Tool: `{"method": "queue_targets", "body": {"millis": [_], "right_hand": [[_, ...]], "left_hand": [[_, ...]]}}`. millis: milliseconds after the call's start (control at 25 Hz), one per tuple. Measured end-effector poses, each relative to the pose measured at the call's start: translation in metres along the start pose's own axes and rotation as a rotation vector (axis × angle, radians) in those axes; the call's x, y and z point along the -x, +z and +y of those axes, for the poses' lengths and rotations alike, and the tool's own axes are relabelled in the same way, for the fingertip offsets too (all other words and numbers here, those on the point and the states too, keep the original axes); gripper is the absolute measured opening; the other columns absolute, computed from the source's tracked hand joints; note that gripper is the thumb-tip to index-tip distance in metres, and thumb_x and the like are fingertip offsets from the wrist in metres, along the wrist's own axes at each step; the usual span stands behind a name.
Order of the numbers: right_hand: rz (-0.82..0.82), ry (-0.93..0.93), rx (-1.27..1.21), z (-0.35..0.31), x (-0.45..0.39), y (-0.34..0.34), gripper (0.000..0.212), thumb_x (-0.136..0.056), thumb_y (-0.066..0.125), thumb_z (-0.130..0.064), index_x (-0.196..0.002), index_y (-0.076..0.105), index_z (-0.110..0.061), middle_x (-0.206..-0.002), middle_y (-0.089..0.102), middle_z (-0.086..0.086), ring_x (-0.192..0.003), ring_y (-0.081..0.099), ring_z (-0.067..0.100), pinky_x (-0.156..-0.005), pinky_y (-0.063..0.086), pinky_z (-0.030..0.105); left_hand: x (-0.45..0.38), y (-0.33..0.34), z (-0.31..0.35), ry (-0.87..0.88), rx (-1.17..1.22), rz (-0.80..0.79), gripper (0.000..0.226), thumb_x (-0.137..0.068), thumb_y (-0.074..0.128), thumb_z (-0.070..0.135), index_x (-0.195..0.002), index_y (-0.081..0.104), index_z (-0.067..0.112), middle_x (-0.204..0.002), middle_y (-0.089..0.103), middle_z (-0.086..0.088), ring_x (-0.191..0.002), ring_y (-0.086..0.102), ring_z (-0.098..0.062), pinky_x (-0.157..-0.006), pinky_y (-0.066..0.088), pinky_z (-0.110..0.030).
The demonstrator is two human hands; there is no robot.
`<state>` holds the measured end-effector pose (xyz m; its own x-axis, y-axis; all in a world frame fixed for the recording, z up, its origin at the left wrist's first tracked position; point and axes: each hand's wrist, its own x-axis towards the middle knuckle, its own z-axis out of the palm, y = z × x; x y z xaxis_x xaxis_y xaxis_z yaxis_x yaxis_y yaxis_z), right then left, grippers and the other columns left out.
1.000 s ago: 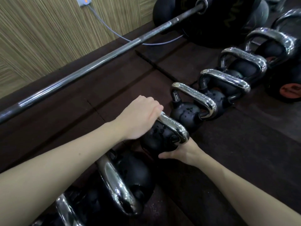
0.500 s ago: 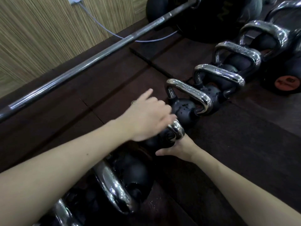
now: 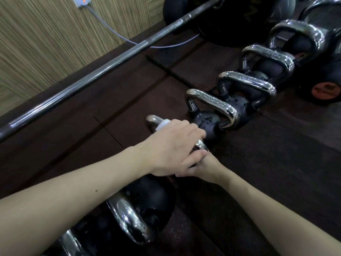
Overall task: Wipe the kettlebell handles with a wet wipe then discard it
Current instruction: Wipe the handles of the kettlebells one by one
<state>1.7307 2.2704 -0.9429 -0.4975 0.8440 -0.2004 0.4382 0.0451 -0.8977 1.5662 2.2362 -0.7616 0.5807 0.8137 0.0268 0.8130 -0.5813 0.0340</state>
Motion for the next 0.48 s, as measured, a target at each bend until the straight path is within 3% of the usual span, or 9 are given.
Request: {"method": "queue_targets", "body": {"millis": [80,160,240,320,480], "right_hand": [[0.0,-0.038,-0.006,-0.006,0.003,-0.002,0.107,-0.053,0.095,-0.07,-0.144,0.05,-0.035,-0.143,0.057,-0.009,-0.133,0.058,0.007,-0.109,0.053,0.037],[0.002,-0.049,-0.033,-0.004,0.004,-0.002,0.114,-0.051,0.099,-0.064,-0.149,0.046,-0.038,-0.148,0.054,-0.012,-0.138,0.054,0.007,-0.114,0.05,0.039],[-0.006,-0.015,-0.042,-0.002,0.001,-0.001,0.13,-0.044,0.1,-0.068,-0.156,0.037,-0.042,-0.153,0.051,-0.013,-0.141,0.052,0.006,-0.118,0.047,0.042],[-0.021,0.017,-0.066,0.0,-0.003,0.0,0.134,-0.045,0.101,-0.067,-0.158,0.032,-0.045,-0.157,0.048,-0.013,-0.142,0.052,0.006,-0.117,0.047,0.043],[-0.01,0.003,-0.03,-0.001,0.0,-0.002,0.141,-0.046,0.103,-0.061,-0.162,0.026,-0.041,-0.161,0.039,-0.014,-0.148,0.041,0.005,-0.122,0.04,0.04]], "left_hand": [[-0.002,-0.005,0.005,0.015,0.221,-0.025,0.043,-0.104,0.042,0.038,-0.139,0.053,0.015,-0.125,0.064,-0.001,-0.106,0.061,-0.02,-0.098,0.043,-0.038],[-0.004,-0.008,-0.009,-0.025,0.243,0.014,0.038,-0.105,0.039,0.035,-0.126,0.061,0.011,-0.131,0.063,-0.005,-0.103,0.066,-0.027,-0.094,0.045,-0.039],[-0.006,-0.009,-0.03,-0.068,0.049,-0.002,0.046,-0.107,0.026,0.042,-0.094,0.063,0.018,-0.102,0.066,-0.002,-0.09,0.064,-0.029,-0.085,0.044,-0.041],[-0.005,-0.009,-0.042,-0.118,-0.03,-0.044,0.044,-0.108,0.019,0.042,-0.079,0.047,0.025,-0.079,0.054,0.006,-0.079,0.058,-0.027,-0.078,0.043,-0.043],[-0.01,-0.01,-0.031,-0.152,-0.092,-0.014,0.036,-0.106,0.02,0.039,-0.076,0.036,0.027,-0.074,0.052,0.004,-0.074,0.056,-0.03,-0.072,0.042,-0.043]]}}
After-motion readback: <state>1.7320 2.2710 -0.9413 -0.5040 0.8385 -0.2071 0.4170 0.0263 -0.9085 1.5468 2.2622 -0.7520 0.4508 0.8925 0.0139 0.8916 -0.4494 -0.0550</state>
